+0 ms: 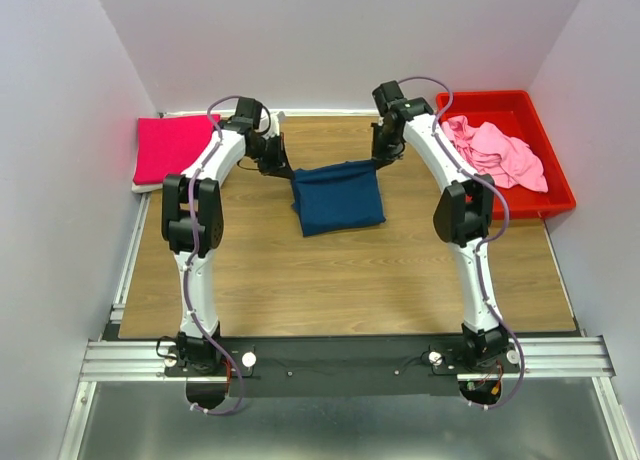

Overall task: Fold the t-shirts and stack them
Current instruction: Fold the tshirt, then neatly place the folded tshirt to the corner

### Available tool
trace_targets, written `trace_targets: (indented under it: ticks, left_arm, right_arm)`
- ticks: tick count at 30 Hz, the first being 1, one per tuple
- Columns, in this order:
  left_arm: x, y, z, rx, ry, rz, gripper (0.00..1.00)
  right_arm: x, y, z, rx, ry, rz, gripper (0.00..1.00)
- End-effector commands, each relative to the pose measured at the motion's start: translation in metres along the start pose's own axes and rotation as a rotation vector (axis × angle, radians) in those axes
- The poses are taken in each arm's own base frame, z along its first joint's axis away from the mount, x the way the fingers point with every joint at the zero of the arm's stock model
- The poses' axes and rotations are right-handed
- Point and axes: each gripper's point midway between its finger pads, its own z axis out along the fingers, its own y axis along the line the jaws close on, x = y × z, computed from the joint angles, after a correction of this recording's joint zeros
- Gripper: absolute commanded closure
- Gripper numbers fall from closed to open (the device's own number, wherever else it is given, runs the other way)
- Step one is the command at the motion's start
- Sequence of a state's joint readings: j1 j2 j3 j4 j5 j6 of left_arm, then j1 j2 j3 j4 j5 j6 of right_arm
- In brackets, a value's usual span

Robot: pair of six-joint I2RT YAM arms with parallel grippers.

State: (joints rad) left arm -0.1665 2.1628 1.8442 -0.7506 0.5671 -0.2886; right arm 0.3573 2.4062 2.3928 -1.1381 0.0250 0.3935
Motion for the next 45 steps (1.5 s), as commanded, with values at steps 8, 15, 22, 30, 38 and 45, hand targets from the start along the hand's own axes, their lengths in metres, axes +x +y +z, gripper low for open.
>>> trace_targets:
  ticks: [8,15,22,30,38,45]
  left_arm:
    - [-0.019,0.036,0.003,-0.039,-0.029,-0.071,1.0]
    - [-0.061,0.047,-0.012,-0.066,-0.172,-0.093,0.38]
    - [-0.07,0.025,-0.031,0.008,-0.249,-0.007,0.36]
    - [-0.039,0.009,-0.024,0.115,-0.217,0.035,0.36]
    - [0.005,0.008,-0.005,0.172,-0.145,0.046,0.35]
    - [0.034,0.013,0.004,0.185,-0.115,0.035,0.34]
  right_arm:
    - [-0.027,-0.021,0.029,0.042,-0.068,-0.026,1.0]
    - [-0.046,-0.005,0.029,-0.033,-0.133,-0.031,0.25]
    - [-0.063,0.004,-0.003,-0.088,-0.236,-0.057,0.14]
    - [-0.051,0.033,-0.03,-0.204,-0.237,-0.114,0.18]
    - [0.005,0.071,-0.013,-0.328,-0.095,-0.182,0.24]
    - [0.049,0.087,0.024,-0.364,0.039,-0.212,0.25]
